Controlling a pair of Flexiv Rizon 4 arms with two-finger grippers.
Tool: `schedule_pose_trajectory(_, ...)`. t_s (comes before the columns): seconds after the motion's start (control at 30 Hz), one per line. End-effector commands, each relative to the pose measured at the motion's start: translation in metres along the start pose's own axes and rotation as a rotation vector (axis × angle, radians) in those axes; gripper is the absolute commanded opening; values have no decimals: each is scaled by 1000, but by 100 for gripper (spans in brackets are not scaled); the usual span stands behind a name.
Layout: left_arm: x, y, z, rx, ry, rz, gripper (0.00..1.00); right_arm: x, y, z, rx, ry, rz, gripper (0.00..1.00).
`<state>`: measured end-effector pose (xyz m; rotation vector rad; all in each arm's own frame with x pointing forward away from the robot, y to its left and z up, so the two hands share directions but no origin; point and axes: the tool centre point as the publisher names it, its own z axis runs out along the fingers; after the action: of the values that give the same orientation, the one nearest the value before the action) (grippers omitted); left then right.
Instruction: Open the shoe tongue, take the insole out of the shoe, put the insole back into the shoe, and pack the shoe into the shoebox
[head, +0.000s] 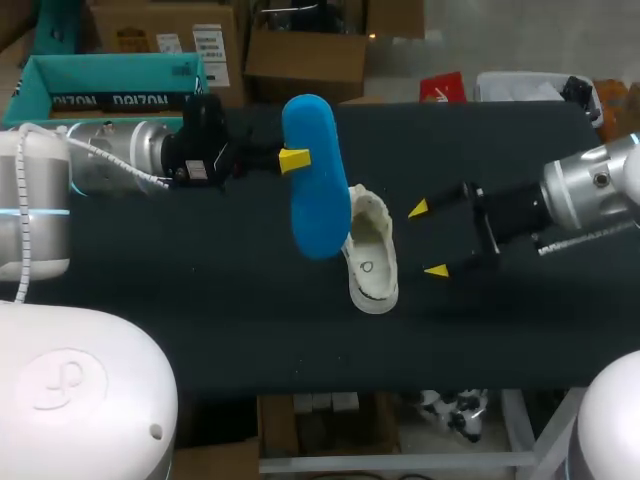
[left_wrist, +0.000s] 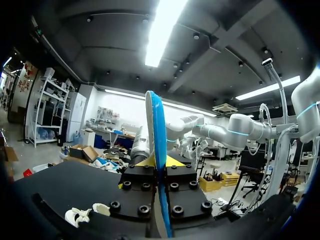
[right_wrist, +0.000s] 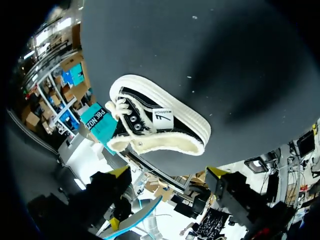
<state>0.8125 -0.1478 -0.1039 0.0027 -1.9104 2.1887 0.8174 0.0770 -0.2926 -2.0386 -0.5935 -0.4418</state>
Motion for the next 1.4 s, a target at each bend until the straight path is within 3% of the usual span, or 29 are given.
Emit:
schedule_pose_trajectory(0.03,0,1,1,3,-3,0,0,-6,-2,2,-14,16,36,100)
schedule_pose_trajectory(0.17,0,1,1,3,-3,0,0,-6,-2,2,-14,16,36,100)
schedule_pose_trajectory(0.23,0,1,1,3,-3,0,0,0,-1,2,32,47,56,100)
schedule_pose_trajectory(0.47,0,1,1,3,-3,0,0,6,1,5,122,90,196,100)
schedule_pose_trajectory(0.57,0,1,1,3,-3,0,0,7,2,6,123,106,246,100)
schedule_pose_trajectory(0.87,-16,21,19,-12,44,81,0,10,6,11,153,125,319,100)
schedule_pose_trajectory(1.1,-27,36,31,-22,124,199,0,13,2,12,177,138,353,100)
schedule_pose_trajectory(1.4,-40,59,48,-2,201,273,0,15,-9,21,213,138,409,100)
